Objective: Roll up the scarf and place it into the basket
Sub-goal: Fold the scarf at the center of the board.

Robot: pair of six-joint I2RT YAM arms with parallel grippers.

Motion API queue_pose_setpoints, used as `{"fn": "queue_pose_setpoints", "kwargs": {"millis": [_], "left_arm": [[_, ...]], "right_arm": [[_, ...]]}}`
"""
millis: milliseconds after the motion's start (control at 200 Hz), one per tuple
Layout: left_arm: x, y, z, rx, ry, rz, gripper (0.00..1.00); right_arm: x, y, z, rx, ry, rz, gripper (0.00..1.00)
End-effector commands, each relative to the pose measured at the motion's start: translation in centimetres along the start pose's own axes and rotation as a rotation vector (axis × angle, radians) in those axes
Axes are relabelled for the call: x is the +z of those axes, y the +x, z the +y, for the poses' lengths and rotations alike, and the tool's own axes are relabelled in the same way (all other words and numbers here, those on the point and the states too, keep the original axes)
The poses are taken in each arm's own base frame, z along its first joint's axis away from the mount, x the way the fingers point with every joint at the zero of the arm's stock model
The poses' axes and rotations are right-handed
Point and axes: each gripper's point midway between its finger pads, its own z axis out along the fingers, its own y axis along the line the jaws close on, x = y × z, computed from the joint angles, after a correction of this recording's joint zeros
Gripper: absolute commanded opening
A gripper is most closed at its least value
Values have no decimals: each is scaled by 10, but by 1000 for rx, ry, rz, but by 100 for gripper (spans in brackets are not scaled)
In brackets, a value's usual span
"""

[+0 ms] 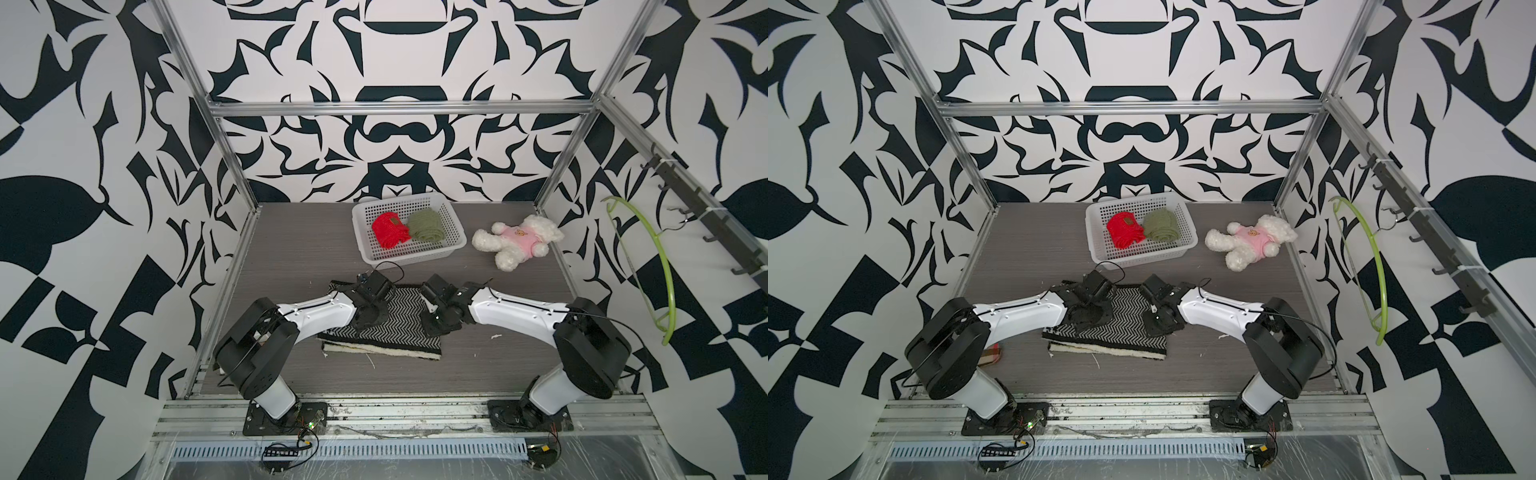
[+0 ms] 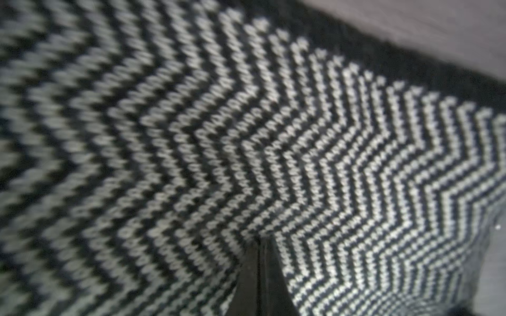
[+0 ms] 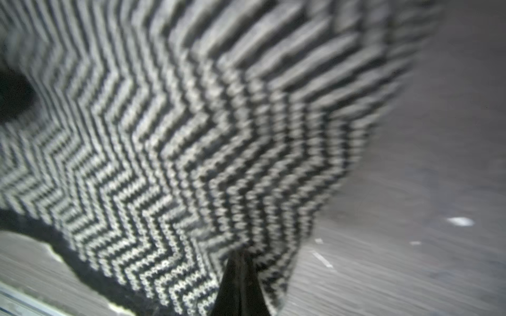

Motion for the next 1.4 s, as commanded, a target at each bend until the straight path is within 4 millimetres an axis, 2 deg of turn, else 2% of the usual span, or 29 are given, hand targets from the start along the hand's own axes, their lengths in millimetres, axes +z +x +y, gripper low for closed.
{"fn": "queue_pose_setpoints", "kwargs": {"millis": [0, 110, 180, 240, 260, 310, 400, 540, 650, 740, 885, 965, 1055, 1105, 1195, 1284, 1394], "left_arm": [[8, -12, 24, -57, -38, 20, 0], [7, -21, 34, -95, 20, 73, 0], [-12, -31, 34, -74, 65, 53, 0], [-33, -40, 41, -59, 59, 10, 0], [-38, -43, 44, -52, 59, -8, 5], [-48, -51, 51, -67, 56, -36, 28], [-53, -63, 73, -143, 34, -55, 32], [-47, -83, 93, -219, 50, -118, 27], [-33, -86, 103, -222, 10, -126, 19], [-19, -84, 120, -263, -58, -110, 10], [-5, -81, 141, -339, -81, -76, 4], [-7, -86, 132, -333, -16, -76, 4], [-21, -95, 124, -312, 15, -107, 5], [-32, -100, 114, -286, 56, -121, 5], [-55, -105, 87, -223, 184, -134, 6], [-74, -90, 62, -157, 265, -96, 7], [-84, -52, 18, -22, 323, -45, 7]], "right_arm": [[16, 13, 6, 4, 43, 43, 0], [25, 27, 21, -40, 73, 81, 0], [17, 24, 30, -65, 88, 59, 0], [5, 13, 37, -74, 79, 23, 0], [0, 8, 40, -75, 71, 2, 0], [-12, -6, 47, -94, 60, -47, 0], [-24, -27, 57, -128, 51, -104, 0], [-22, -51, 52, -99, 59, -141, 0], [-21, -64, 45, -55, 41, -177, 0], [-21, -68, 33, -37, 56, -183, 0], [-10, -63, 6, -14, 100, -139, 0], [1, -58, -5, -8, 114, -101, 0], [9, -57, -11, -8, 128, -72, 0], [6, -61, -12, -10, 133, -79, 0], [-14, -74, -10, -14, 124, -139, 0], [-31, -84, -11, 0, 102, -186, 0], [-36, -88, -10, 10, 77, -192, 0]]}}
